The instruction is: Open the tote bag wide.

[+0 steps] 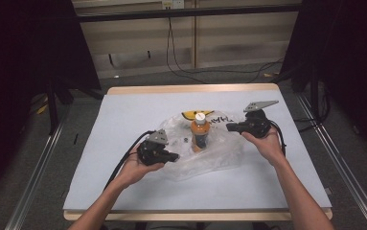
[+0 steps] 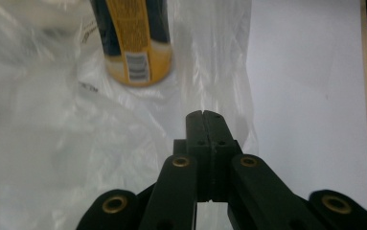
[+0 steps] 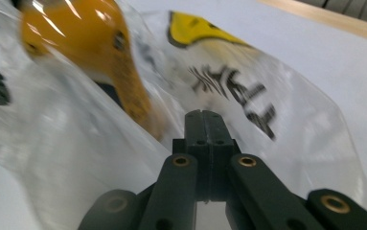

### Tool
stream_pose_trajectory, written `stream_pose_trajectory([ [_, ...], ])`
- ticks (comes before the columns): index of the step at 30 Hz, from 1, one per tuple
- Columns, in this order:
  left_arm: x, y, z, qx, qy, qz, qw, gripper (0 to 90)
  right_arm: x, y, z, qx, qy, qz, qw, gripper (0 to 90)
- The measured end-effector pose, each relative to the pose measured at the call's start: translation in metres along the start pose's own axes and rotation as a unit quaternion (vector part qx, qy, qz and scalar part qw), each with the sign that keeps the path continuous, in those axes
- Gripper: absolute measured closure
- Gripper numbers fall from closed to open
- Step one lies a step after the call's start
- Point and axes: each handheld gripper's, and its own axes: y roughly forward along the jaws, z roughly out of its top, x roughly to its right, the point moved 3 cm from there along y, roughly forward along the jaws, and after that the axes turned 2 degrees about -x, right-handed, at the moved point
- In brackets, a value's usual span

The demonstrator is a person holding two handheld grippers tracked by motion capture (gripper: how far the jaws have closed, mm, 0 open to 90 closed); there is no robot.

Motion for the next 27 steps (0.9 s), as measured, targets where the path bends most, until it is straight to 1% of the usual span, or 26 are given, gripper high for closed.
stream_pose_trajectory([
  [2, -0.003, 0.004, 0.007, -0.003, 0.0, 0.003, 1.0, 90.0, -0.005, 0.002, 0.004, -0.002, -0.007, 0.013, 0.9999, 90.0],
  [5, -0.012, 0.01, 0.021, -0.019, -0.002, 0.0, 0.9998, 90.0, -0.013, 0.014, 0.006, -0.026, -0.02, 0.021, 0.9992, 90.0],
  [6, -0.015, 0.011, 0.025, -0.033, -0.002, 0.008, 0.9994, 90.0, -0.015, 0.018, 0.006, -0.03, -0.021, 0.028, 0.9989, 90.0],
  [7, -0.017, 0.014, 0.029, -0.039, 0.004, 0.016, 0.9991, 90.0, -0.016, 0.023, 0.006, -0.038, -0.022, 0.03, 0.9986, 90.0],
  [8, -0.02, 0.017, 0.032, -0.056, 0.003, 0.022, 0.9982, 90.0, -0.017, 0.028, 0.005, -0.049, -0.024, 0.035, 0.9979, 90.0],
  [9, -0.023, 0.021, 0.033, -0.068, -0.001, 0.018, 0.9975, 90.0, -0.018, 0.033, 0.003, -0.062, -0.025, 0.041, 0.9969, 90.0],
  [10, -0.027, 0.026, 0.033, -0.081, -0.004, 0.015, 0.9966, 90.0, -0.018, 0.036, 0.001, -0.074, -0.029, 0.04, 0.9961, 90.0],
  [11, -0.032, 0.032, 0.033, -0.104, -0.003, 0.018, 0.9944, 90.0, -0.017, 0.04, -0.002, -0.09, -0.028, 0.038, 0.9948, 90.0],
  [12, -0.036, 0.037, 0.031, -0.12, -0.006, 0.021, 0.9925, 90.0, -0.016, 0.043, -0.005, -0.105, -0.025, 0.039, 0.9933, 90.0],
  [13, -0.041, 0.041, 0.029, -0.128, -0.011, 0.019, 0.9916, 90.0, -0.013, 0.047, -0.008, -0.12, -0.022, 0.041, 0.9916, 90.0],
  [15, -0.047, 0.046, 0.024, -0.129, -0.023, 0.027, 0.991, 90.0, -0.01, 0.052, -0.014, -0.142, -0.027, 0.036, 0.9888, 90.0],
  [16, -0.05, 0.048, 0.021, -0.137, -0.021, 0.03, 0.9899, 90.0, -0.009, 0.053, -0.015, -0.152, -0.028, 0.038, 0.9873, 90.0],
  [17, -0.053, 0.05, 0.016, -0.147, -0.028, 0.035, 0.9881, 90.0, -0.009, 0.054, -0.017, -0.157, -0.033, 0.037, 0.9864, 90.0],
  [18, -0.055, 0.05, 0.013, -0.156, -0.026, 0.039, 0.9866, 90.0, -0.01, 0.054, -0.019, -0.178, -0.037, 0.033, 0.9828, 90.0],
  [19, -0.056, 0.051, 0.008, -0.162, -0.034, 0.041, 0.9853, 90.0, -0.01, 0.055, -0.021, -0.189, -0.043, 0.032, 0.9805, 90.0],
  [20, -0.06, 0.047, 0.005, -0.157, -0.037, 0.037, 0.9862, 90.0, -0.011, 0.055, -0.025, -0.209, -0.048, 0.031, 0.9763, 90.0],
  [21, -0.061, 0.045, 0.003, -0.157, -0.037, 0.04, 0.9861, 90.0, -0.012, 0.053, -0.028, -0.215, -0.055, 0.033, 0.9745, 90.0],
  [23, -0.064, 0.037, -0.004, -0.159, -0.04, 0.049, 0.9852, 90.0, -0.011, 0.048, -0.031, -0.222, -0.056, 0.036, 0.9728, 90.0],
  [25, -0.066, 0.03, -0.012, -0.157, -0.049, 0.058, 0.9847, 90.0, -0.007, 0.039, -0.036, -0.231, -0.063, 0.034, 0.9703, 90.0],
  [26, -0.068, 0.026, -0.015, -0.157, -0.051, 0.06, 0.9844, 90.0, -0.006, 0.036, -0.037, -0.235, -0.063, 0.033, 0.9694, 90.0],
  [27, -0.069, 0.023, -0.019, -0.155, -0.059, 0.06, 0.9844, 90.0, -0.005, 0.032, -0.04, -0.238, -0.066, 0.036, 0.9684, 90.0],
])
